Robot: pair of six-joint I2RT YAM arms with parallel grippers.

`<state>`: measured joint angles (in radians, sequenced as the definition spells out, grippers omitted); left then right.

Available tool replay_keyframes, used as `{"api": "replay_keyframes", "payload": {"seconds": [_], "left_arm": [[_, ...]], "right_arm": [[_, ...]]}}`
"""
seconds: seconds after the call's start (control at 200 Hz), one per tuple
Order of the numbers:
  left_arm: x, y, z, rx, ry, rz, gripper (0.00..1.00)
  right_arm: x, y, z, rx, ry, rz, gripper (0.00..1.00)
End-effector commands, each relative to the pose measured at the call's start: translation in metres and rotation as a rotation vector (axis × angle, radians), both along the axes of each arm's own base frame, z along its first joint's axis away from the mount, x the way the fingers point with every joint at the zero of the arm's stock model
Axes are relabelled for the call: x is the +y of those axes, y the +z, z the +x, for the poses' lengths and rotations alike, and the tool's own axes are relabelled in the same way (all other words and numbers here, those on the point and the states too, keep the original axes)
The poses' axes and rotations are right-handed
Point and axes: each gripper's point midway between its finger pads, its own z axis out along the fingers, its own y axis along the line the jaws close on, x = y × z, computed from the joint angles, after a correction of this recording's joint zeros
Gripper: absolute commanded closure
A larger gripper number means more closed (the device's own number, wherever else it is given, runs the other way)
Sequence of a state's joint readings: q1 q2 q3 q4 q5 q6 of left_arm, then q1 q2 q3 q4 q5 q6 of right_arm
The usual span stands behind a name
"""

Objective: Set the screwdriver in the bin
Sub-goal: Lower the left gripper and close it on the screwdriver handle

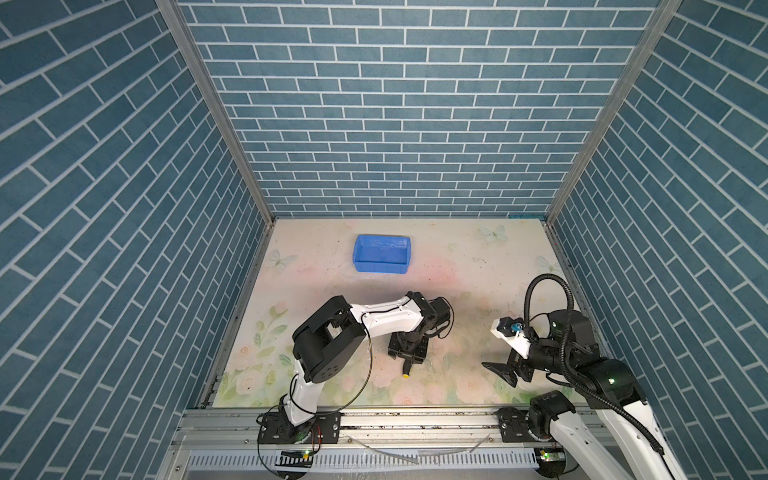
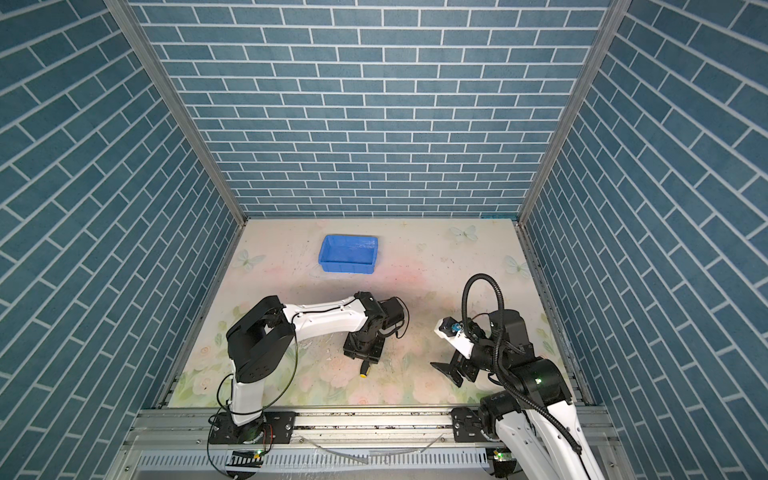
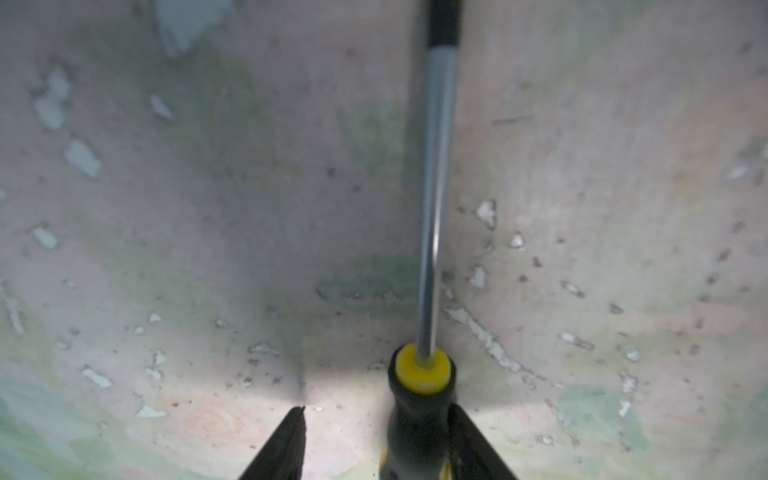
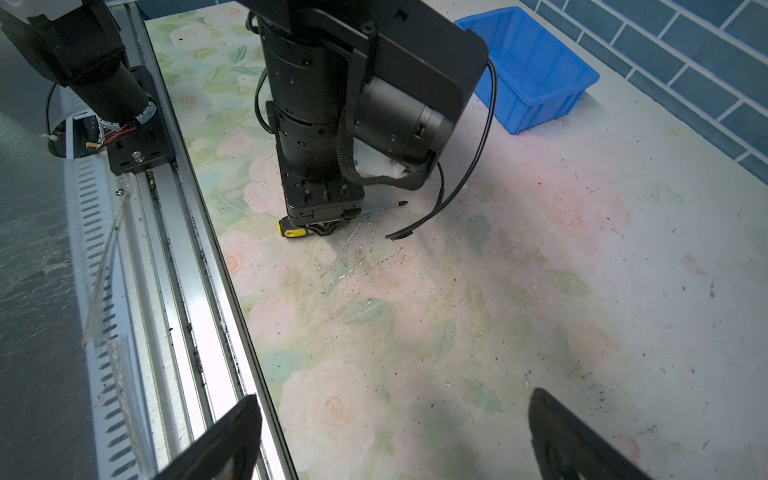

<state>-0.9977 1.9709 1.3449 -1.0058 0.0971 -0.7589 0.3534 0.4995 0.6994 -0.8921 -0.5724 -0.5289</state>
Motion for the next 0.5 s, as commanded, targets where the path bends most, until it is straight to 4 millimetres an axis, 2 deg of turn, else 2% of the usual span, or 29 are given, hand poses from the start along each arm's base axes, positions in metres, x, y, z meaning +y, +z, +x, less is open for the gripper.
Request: {"api": "replay_keyframes", "payload": {"seconds": [0.0,0.225,0.44,0.495], "left_arm": [[0.0128,0.0015,-0.0073,0.036,0.019,0.024,0.52],[0.0151,-0.0048,-0.0068,0.049,0.039,-0.013,0.64],[0.0134,-0.0051,-0.0037,0.033,0.021,-0.026,0.89],[0.013,-0.0041,-0.0021,0.024,0.019,-0.027,0.93]], "right_arm": [[0.0011,0.0162,0.0057,-0.057,-0.003,0.011,0.01],[0.0019,0.0179,0.0094,-0.071,-0.014,0.022,0.01],[0.0002,0.0197,0.0081,-0.078,-0.032,0.034,0.01],[0.0,0.0198,0.0074,-0.08,-0.033,0.037,0.01]]}}
